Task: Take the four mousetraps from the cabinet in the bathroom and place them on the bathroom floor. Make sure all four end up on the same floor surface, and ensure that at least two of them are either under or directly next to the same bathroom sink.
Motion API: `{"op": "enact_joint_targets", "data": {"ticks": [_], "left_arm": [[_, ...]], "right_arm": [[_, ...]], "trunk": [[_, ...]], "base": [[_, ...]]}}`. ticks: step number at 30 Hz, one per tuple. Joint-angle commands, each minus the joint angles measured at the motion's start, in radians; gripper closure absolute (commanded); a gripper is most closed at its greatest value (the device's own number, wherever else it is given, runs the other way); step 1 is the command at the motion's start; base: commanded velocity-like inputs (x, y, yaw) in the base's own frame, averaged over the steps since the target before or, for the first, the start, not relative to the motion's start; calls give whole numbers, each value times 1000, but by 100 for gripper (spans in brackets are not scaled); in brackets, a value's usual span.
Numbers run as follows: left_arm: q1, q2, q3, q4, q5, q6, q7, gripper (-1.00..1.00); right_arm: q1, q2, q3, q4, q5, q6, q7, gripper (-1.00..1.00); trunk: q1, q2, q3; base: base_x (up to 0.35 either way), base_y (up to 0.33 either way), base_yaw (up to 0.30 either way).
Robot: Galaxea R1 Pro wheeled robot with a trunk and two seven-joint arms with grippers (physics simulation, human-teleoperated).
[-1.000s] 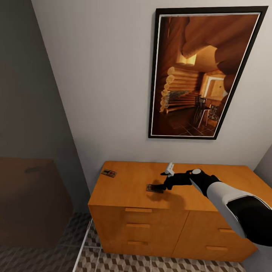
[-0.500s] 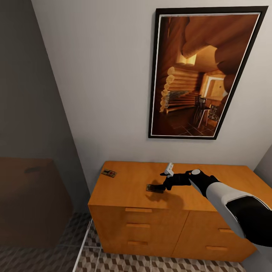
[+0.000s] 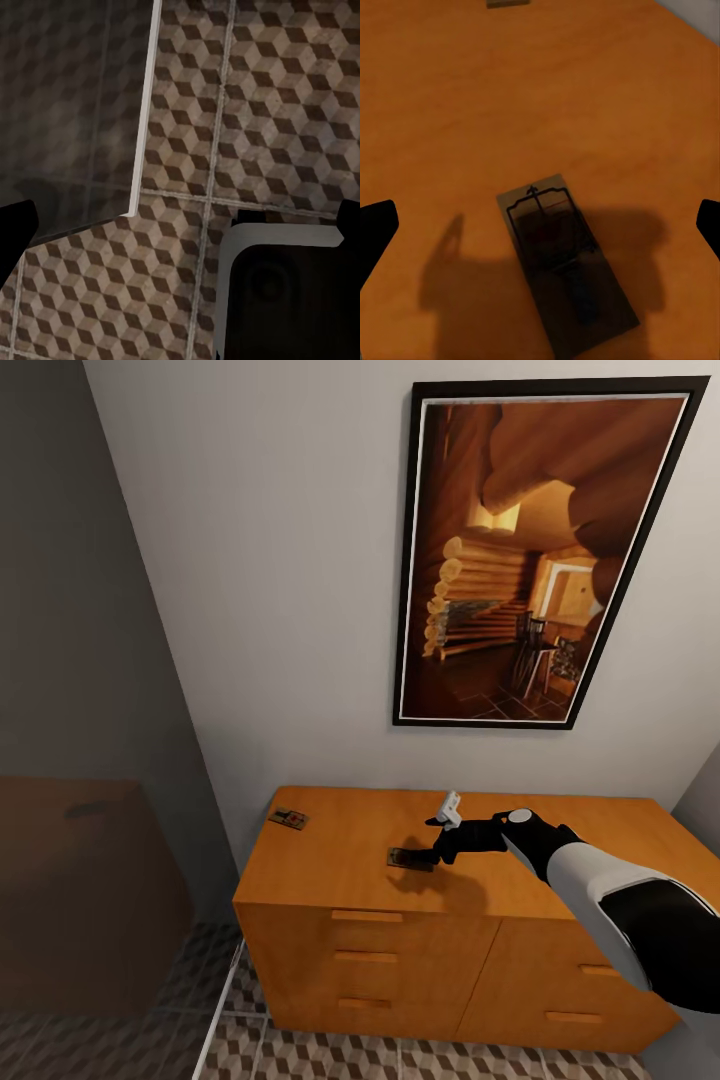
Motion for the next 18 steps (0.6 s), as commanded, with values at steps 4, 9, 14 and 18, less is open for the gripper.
{"op": "enact_joint_targets", "data": {"ticks": [4,9,14,18], "left_arm": [[-2,-1,-9,3,4,-5,2,-100],[-2,-1,-9,3,4,-5,2,-100],[-2,-1,-9,3,4,-5,2,-100],[-2,-1,-9,3,4,-5,2,-100]], "right_arm": [[-1,0,-2,0,11,-8,0,-100],[-1,0,-2,0,11,-8,0,-100],[-1,0,-3,0,11,-8,0,-100],[-1,0,-2,-1,11,-8,-1,-100]], "trunk": [[1,-2,-2],[1,-2,-2],[1,-2,-2],[1,-2,-2]], "base": [[0,0,0],[0,0,0],[0,0,0],[0,0,0]]}}
